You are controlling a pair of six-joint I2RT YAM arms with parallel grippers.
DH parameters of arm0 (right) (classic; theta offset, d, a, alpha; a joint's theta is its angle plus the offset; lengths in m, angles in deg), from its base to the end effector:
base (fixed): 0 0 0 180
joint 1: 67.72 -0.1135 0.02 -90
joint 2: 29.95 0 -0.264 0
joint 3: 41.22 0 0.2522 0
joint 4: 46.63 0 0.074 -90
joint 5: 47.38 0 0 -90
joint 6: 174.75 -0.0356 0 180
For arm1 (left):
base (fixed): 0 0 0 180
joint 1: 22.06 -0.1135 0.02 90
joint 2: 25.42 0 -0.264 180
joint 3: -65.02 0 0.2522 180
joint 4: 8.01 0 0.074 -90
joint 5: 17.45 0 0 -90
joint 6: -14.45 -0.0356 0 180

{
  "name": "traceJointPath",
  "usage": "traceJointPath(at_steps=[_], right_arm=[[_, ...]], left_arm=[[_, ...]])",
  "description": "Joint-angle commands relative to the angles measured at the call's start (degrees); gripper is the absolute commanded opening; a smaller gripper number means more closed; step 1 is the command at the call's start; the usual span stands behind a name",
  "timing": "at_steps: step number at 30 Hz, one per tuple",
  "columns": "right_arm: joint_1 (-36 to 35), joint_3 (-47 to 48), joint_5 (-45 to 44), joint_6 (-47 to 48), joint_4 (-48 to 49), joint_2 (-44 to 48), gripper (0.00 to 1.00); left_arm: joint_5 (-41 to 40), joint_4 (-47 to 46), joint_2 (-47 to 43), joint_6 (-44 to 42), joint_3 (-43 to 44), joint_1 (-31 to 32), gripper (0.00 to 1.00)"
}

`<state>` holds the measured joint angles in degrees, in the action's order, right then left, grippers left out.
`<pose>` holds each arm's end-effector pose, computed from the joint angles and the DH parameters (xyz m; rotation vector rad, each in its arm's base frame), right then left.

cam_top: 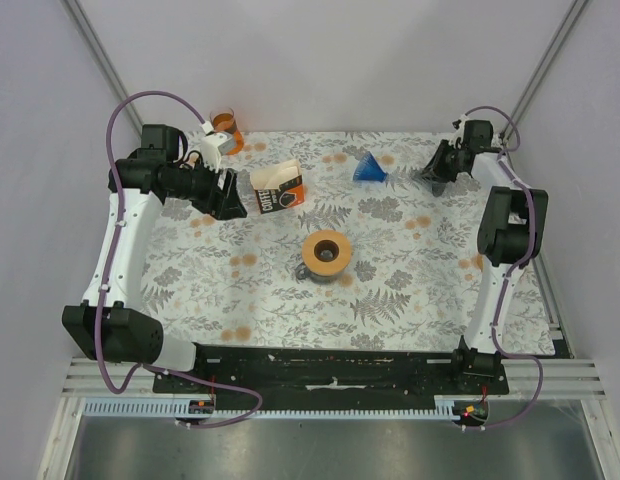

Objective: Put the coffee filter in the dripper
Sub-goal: Pick up the coffee dripper from the center of the board, then place the coffee dripper in the dripper holder.

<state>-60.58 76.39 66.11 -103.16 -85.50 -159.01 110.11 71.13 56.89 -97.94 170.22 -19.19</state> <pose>0.4995 -0.0483 0.1863 0.3596 2.4104 0.5889 0.2724 -0.0354 0.3882 0.7592 2.2665 -0.6745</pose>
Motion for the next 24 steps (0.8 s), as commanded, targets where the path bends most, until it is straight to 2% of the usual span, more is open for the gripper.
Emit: traceJointPath(at_steps=[1,3,11,14,18,24], right_arm=[[0.07,-0.4,-0.63,1.88,2.17,5.56,0.15],[0.07,-0.93,-1.51,3.82,1.55,8.19,0.0],[-2.38,-6.72,-7.31,17.69,1.37,25.41,0.0],[-6.68,-11.03,-11.43,28.92,1.55,32.27,0.0],[-19.14,-21.2,-15.57,51.65,5.05,42.54,0.0],[-32.87,-41.42,-9.34,81.04,17.52,58.81,0.0]], left_arm=[[0.58,-1.84,-1.27,-0.63,0.5,-0.06,0.73],[0.41,-1.93,-1.79,-0.63,0.41,-0.06,0.73],[1.02,-2.45,-1.97,-0.11,0.67,-0.06,0.73],[1.64,-3.24,-1.36,1.29,1.28,-0.06,0.73],[2.78,-4.47,-0.22,3.66,4.0,0.03,0.74],[5.24,-7.81,0.75,8.84,6.91,0.46,0.87]])
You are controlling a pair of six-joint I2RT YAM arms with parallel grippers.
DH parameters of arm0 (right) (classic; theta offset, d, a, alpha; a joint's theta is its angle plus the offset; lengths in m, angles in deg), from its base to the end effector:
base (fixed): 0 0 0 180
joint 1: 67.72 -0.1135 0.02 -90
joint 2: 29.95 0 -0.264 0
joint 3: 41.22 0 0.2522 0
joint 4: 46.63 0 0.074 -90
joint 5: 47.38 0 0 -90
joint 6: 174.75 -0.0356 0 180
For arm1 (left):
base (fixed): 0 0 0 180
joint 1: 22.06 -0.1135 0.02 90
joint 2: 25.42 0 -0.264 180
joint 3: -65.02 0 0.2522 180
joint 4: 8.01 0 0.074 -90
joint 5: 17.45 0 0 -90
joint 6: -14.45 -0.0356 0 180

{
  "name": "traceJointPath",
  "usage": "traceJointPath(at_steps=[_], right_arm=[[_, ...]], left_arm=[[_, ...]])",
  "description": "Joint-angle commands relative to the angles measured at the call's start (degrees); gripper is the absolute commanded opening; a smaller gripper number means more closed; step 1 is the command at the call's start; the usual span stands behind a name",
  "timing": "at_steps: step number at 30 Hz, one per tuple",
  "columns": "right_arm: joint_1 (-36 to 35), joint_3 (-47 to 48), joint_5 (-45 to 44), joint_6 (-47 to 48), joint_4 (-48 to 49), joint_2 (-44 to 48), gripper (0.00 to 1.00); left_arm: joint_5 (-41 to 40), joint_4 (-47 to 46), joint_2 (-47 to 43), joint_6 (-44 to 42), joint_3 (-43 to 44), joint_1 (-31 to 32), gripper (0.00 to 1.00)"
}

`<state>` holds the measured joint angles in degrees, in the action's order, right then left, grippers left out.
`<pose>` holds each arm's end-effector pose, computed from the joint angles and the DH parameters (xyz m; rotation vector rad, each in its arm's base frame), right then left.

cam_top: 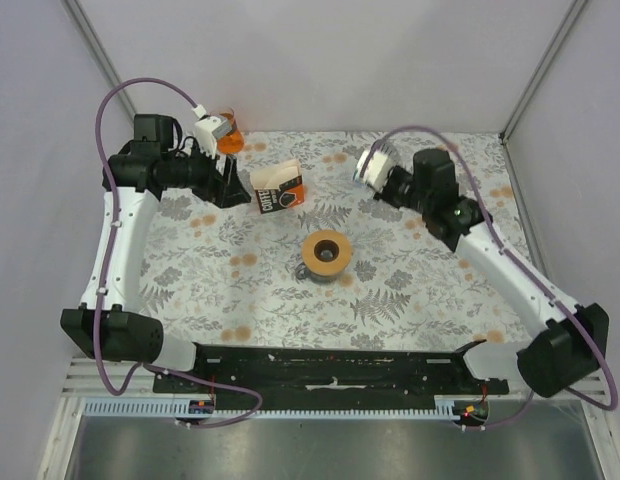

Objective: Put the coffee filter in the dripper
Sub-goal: Place the coffee dripper in the dripper holder.

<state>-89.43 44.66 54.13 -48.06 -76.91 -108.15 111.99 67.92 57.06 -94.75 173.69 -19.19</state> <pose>0.2914 0.1237 0.3638 -1.0671 1.6404 0.0254 0.2759 -0.0365 0.4091 0.7280 2.1732 -0.6880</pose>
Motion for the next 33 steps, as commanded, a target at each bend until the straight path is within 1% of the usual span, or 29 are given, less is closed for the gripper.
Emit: traceJointPath(at_steps=[1,3,6,8,11,15,18,21,22,23,25,26,28,31,32,33], right_arm=[[-5.86,-12.06,3.08,29.37,10.61,10.23,0.0],[-9.73,-13.58,3.0,33.96,10.81,12.71,0.0],[-16.67,-13.05,-0.68,41.24,6.16,13.16,0.0],[-21.94,-13.84,-5.33,46.26,5.27,12.46,0.0],[-27.75,-13.85,-13.15,51.28,4.39,10.26,0.0],[-32.59,-12.0,-20.9,54.45,3.07,7.1,0.0],[-34.88,-10.86,-22.67,55.77,2.89,5.78,0.0],[-36.03,-9.9,-23.63,56.39,2.89,4.28,0.0],[-36.29,-9.63,-24.33,56.3,2.89,4.02,0.0],[-36.38,-9.19,-24.6,56.21,2.8,3.75,0.0],[-36.47,-8.92,-24.69,56.12,2.8,3.84,0.0],[-36.47,-8.92,-24.69,56.39,2.8,3.92,0.0],[-36.64,-9.27,-24.43,56.65,2.89,4.01,0.0],[-36.73,-9.1,-23.03,54.12,3.5,4.19,0.0],[-36.82,-8.75,-22.5,52.71,3.94,4.45,0.0],[-36.73,-8.57,-22.06,50.35,4.73,4.89,0.0]], left_arm=[[3.36,-5.47,0.93,6.88,3.87,0.9,0.88],[3.36,-6.62,1.45,9.26,4.92,1.78,0.9],[2.49,-7.5,2.33,11.9,6.77,5.46,0.91],[-0.57,-7.94,2.77,12.87,8.0,10.2,0.92],[-5.33,-8.03,3.65,13.57,9.93,16.88,0.93],[-6.65,-8.12,4.44,14.72,11.0,20.76,0.93],[-8.59,-8.56,5.15,13.67,8.19,22.61,0.94],[-8.33,-8.74,5.59,12.53,4.59,23.75,0.94],[-9.63,-8.47,5.59,11.83,3.97,24.37,0.94],[-11.21,-8.3,5.68,11.04,3.7,24.63,0.91],[-13.76,-7.95,5.94,10.59,3.17,24.64,0.81],[-14.82,-7.94,6.2,10.41,3.0,24.64,0.74],[-15.53,-7.94,6.82,10.24,2.82,24.72,0.54],[-10.9,-7.24,7.52,9.8,2.82,24.72,0.11],[-9.4,-6.81,7.7,9.88,2.82,24.72,0.02],[-7.99,-6.89,7.52,10.15,2.65,24.72,0.02]])
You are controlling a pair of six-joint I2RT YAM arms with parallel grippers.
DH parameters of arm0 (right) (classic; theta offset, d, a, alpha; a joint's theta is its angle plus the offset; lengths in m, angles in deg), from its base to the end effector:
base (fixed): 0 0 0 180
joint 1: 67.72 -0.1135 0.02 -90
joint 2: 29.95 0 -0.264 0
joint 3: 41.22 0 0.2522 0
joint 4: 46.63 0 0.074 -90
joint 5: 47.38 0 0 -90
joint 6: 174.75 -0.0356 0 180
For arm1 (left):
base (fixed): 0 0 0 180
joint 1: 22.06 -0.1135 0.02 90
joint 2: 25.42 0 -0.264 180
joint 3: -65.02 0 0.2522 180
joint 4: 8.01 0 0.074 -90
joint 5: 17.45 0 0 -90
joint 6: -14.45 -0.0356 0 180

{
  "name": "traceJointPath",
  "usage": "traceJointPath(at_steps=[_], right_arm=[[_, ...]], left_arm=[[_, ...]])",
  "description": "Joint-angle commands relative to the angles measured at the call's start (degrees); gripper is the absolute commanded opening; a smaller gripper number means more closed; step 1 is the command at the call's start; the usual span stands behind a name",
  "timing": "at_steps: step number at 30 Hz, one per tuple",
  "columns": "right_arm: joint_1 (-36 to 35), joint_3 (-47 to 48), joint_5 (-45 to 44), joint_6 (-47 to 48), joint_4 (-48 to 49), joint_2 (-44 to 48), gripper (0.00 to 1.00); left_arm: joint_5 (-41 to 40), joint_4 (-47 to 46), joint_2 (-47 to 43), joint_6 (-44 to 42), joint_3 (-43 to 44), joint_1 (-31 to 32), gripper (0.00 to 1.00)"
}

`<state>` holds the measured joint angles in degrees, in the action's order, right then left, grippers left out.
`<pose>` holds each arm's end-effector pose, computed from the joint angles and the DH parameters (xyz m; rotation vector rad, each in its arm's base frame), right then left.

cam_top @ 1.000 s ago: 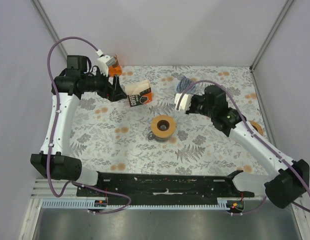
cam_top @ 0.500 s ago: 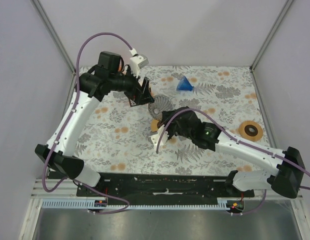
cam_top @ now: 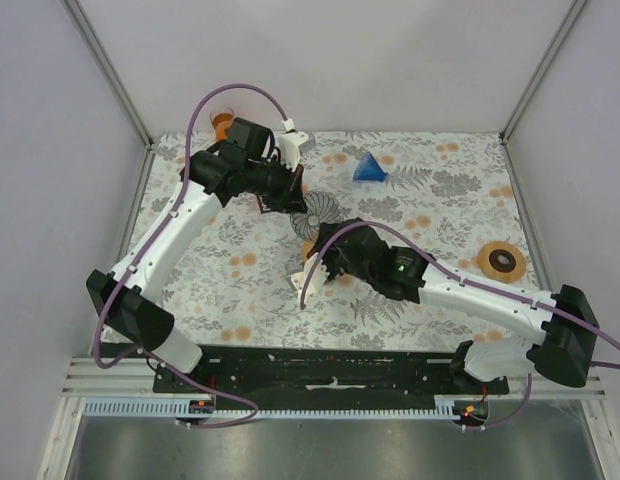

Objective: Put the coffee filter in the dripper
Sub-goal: Place the coffee dripper in the dripper holder.

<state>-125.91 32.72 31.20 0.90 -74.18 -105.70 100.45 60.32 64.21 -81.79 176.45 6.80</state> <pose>0.1652 0.2529 0.3080 -1.9648 0.7711 -0.4971 0.2766 -0.1715 0.3946 0.9435 2.2009 -0.7667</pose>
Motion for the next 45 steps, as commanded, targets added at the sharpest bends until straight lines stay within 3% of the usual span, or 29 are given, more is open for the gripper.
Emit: traceJointPath(at_steps=[1,4,5,8,11,15,22,28,33,37,45], right_arm=[[-0.34,3.8,1.13,-2.03,2.7,2.79,0.02],[0.18,6.87,1.92,-18.0,3.41,3.85,0.61],[0.71,7.4,3.41,-22.93,3.32,4.81,0.72],[4.56,7.84,17.42,-38.83,0.52,9.2,0.89],[10.28,8.45,30.99,-55.7,-0.19,11.49,0.95],[15.9,12.75,35.24,-72.6,-3.53,9.05,0.91],[18.73,26.64,24.26,-90.64,-15.2,-4.13,0.82],[18.73,33.68,18.19,-91.89,-24.53,-13.02,0.67],[18.73,33.86,18.89,-92.5,-25.6,-14.78,0.25],[18.73,34.56,16.61,-92.24,-29.79,-16.44,0.0],[18.99,32.29,22.23,-92.59,-38.25,-18.47,0.0]], left_arm=[[4.26,0.37,0.2,-2.38,-0.37,-1.35,0.02],[3.39,-1.3,0.2,-0.1,-1.34,-1.79,0.02],[3.04,-1.65,0.37,1.13,-1.43,-2.05,0.02],[4.17,-3.32,0.82,4.91,-1.86,-3.54,0.02],[8.21,-6.22,0.38,10.7,-3.35,-5.74,0.02],[6.56,-8.33,-0.59,13.88,-5.9,-6.27,0.02],[6.55,-9.57,-1.56,15.03,-7.49,-6.19,0.02],[8.04,-9.74,-2.35,15.29,-8.11,-6.19,0.02],[9.63,-10.7,-2.26,15.91,-9.51,-6.27,0.02],[7.96,-12.11,-1.82,16.96,-11.97,-6.19,0.02],[10.33,-10.71,-2.44,17.84,-13.73,-4.7,0.02]])
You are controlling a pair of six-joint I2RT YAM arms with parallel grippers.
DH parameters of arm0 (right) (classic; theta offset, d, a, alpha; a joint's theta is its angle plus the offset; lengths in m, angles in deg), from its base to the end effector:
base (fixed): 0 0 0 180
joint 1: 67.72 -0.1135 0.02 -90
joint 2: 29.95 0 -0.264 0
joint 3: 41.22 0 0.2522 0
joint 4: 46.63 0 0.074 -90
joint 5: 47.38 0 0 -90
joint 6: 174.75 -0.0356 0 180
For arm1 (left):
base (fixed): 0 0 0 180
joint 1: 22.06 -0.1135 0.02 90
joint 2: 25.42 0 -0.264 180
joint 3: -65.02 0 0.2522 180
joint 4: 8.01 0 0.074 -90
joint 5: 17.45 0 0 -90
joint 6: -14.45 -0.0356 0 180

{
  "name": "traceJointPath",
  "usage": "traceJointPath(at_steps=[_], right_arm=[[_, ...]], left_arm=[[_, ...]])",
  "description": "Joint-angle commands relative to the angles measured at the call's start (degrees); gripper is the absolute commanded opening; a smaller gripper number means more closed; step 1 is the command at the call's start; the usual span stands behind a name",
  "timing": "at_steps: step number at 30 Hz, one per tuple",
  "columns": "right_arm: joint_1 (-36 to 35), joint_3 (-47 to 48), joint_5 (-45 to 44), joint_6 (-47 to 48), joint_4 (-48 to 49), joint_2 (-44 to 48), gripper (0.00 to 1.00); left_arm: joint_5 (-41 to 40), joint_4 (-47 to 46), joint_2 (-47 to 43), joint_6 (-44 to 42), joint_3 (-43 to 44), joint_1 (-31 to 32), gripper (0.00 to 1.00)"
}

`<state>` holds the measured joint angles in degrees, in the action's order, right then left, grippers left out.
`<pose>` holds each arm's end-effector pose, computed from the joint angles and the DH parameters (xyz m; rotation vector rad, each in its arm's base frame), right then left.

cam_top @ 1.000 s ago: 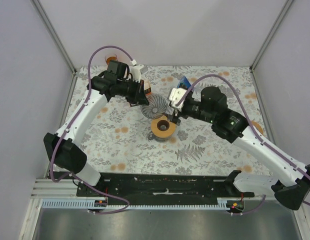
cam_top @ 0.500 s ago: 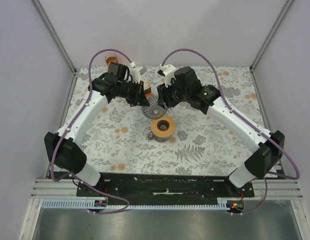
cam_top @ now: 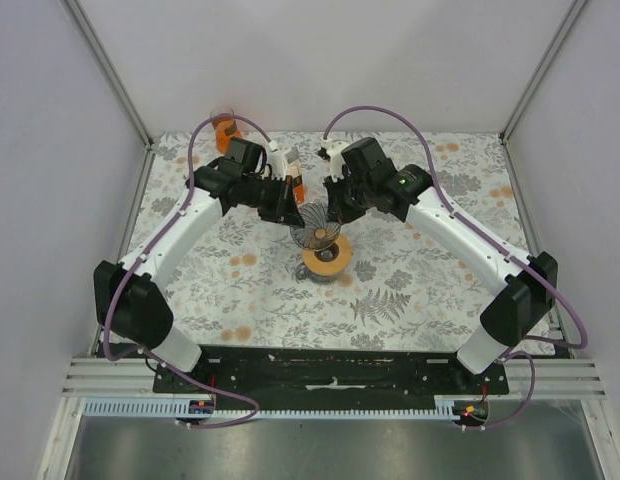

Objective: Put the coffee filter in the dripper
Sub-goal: Place the coffee dripper in the dripper holder.

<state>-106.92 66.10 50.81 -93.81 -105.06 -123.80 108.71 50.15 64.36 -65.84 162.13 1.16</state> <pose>0.2760 0.2316 0.3585 -0.6985 2.3178 0.5682 0.2987 -0.1510 0.3300 0.5763 2.4225 -1.0238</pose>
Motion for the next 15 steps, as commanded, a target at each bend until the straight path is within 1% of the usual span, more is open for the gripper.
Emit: traceJointPath(at_steps=[1,5,10,15], right_arm=[[0.09,-1.62,2.71,2.12,-7.63,-0.55,0.0],[1.49,-2.24,3.5,2.38,-8.33,-1.96,0.0],[3.87,-2.94,5.52,3.26,-8.25,-5.03,0.0],[4.66,-4.7,4.12,3.61,-7.98,-5.56,0.0]], left_arm=[[2.42,-0.63,-2.15,1.71,0.15,1.21,0.02],[2.68,-0.63,0.13,1.62,-1.35,2.44,0.02],[2.77,0.33,2.42,1.01,0.58,2.44,0.02],[3.3,-0.37,4.17,1.27,-0.03,2.53,0.02]])
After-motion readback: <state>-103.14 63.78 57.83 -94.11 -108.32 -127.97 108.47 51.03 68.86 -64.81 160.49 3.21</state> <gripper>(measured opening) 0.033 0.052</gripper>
